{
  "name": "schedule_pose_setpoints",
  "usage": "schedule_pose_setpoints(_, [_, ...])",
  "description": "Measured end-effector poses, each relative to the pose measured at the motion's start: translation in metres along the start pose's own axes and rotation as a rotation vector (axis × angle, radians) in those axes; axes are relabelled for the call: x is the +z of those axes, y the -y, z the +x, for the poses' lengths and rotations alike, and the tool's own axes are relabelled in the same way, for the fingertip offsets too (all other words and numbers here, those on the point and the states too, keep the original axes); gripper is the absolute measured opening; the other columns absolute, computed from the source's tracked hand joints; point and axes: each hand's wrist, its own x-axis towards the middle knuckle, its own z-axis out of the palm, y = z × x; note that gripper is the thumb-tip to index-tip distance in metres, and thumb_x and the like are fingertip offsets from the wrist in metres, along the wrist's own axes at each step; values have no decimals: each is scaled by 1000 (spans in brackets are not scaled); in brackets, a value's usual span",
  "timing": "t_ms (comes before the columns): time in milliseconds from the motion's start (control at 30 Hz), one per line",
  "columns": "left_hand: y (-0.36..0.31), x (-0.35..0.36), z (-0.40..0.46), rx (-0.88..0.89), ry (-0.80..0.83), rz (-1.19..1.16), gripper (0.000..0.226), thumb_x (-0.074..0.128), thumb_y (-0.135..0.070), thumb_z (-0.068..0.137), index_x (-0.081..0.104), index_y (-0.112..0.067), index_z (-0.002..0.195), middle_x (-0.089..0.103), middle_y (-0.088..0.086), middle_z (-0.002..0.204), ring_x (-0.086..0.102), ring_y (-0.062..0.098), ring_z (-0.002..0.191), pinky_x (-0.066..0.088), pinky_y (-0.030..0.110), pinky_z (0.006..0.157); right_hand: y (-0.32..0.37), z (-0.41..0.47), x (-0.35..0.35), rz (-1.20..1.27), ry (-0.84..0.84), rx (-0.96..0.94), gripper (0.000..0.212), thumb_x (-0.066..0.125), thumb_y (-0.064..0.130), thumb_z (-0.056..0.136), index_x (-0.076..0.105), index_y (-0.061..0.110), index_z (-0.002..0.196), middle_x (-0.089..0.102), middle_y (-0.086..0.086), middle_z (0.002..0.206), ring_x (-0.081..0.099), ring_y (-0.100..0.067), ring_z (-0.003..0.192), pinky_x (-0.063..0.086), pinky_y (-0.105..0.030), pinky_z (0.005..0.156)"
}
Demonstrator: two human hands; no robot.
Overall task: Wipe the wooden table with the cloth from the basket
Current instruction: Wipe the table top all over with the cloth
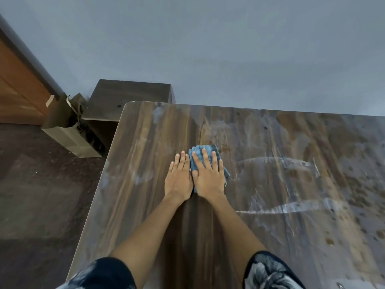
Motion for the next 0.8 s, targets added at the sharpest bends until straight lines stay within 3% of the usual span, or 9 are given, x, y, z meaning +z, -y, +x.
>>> schedule_pose_setpoints(100, [4, -5, 47, 24, -14, 20, 52, 20, -21, 100, -1, -9, 147, -4, 5, 156, -8, 17, 143, -3, 30, 116, -3, 47, -7, -15, -8, -1, 54, 11, 44, 96, 5, 33, 148, -2, 2, 158, -9, -24, 145, -5, -41, 116])
schedule_pose_setpoints(200, [9, -8, 91, 50, -19, 68, 54, 21, -22, 100, -2, -8, 146, -4, 6, 156, -8, 17, 143, -2, 31, 116, -7, 91, -10, -10, -42, 1, 53, 25, 39, 99, 8, 33, 148, 0, 2, 158, -6, -24, 145, -3, -41, 116])
schedule_pose_setpoints(533, [38, -14, 160, 133, -142, -1, 52, 26, -17, 97, 13, -10, 147, 13, 3, 156, 7, 13, 143, 4, 26, 116, -2, 202, -20, -39, -120, 2, 51, 24, 34, 100, 9, 30, 149, 2, 0, 158, -4, -26, 145, -1, -44, 116])
schedule_pose_setpoints(633, [36, -11, 154, 49, -238, -95, 53, 32, -11, 94, 21, -9, 145, 22, 5, 153, 15, 13, 142, 9, 25, 116, 16, 227, -23, -38, -93, -42, 50, 23, 34, 100, 10, 32, 149, 3, 1, 158, -3, -27, 145, -1, -45, 116])
schedule_pose_setpoints(800, [36, -12, 152, -121, -330, -166, 51, 35, -11, 93, 26, -5, 143, 27, 9, 151, 19, 16, 141, 9, 29, 117, 29, 224, -21, -108, -57, -284, 48, 23, 36, 101, 13, 33, 148, 5, 5, 158, 1, -23, 145, 1, -43, 116])
